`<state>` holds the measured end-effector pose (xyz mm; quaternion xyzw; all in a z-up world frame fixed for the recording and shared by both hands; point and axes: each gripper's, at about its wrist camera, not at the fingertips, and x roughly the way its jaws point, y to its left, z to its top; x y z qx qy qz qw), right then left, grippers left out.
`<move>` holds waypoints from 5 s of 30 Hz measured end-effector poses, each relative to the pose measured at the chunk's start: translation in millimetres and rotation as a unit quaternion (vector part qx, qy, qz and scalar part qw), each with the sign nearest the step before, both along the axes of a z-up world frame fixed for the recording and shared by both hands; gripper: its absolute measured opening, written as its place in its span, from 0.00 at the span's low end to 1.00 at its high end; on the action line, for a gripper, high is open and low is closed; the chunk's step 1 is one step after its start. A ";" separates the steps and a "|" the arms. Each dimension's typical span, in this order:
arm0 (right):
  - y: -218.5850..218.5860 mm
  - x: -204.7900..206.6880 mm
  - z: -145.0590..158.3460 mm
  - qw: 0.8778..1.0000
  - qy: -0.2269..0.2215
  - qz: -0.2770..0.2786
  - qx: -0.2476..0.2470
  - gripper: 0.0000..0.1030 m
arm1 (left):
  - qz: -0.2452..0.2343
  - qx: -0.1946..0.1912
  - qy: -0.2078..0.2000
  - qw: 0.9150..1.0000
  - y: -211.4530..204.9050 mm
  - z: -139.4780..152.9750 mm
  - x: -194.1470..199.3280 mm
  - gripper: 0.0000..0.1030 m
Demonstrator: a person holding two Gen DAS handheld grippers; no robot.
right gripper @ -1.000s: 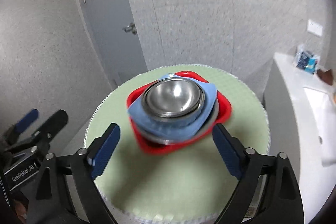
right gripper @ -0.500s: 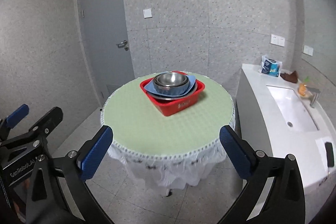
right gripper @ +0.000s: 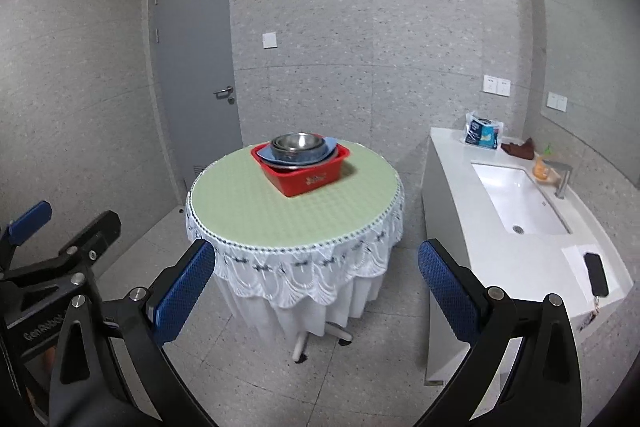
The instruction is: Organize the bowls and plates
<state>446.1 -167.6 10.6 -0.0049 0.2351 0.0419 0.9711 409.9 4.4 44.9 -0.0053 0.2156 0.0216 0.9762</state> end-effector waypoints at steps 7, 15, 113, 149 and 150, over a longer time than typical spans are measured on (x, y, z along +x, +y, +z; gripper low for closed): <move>-31.7 -43.2 -7.9 1.000 -0.018 0.001 -0.003 1.00 | 0.004 -0.004 -0.002 1.000 -32.4 -7.4 -49.9 0.99; -51.0 -68.2 -15.8 0.999 -0.031 0.007 0.007 1.00 | 0.010 0.003 -0.013 1.000 -52.7 -12.9 -83.0 0.99; -75.3 -79.1 -12.2 0.998 -0.053 0.014 0.009 1.00 | 0.016 0.021 -0.039 0.999 -58.3 -31.8 -61.0 0.99; -82.5 -70.8 -9.6 0.998 -0.053 0.019 0.011 1.00 | 0.024 0.030 -0.048 0.998 -63.0 -33.7 -49.8 0.99; -82.2 -70.8 -9.4 0.998 -0.053 0.020 0.012 1.00 | 0.024 0.031 -0.048 0.998 -63.5 -32.2 -48.4 0.99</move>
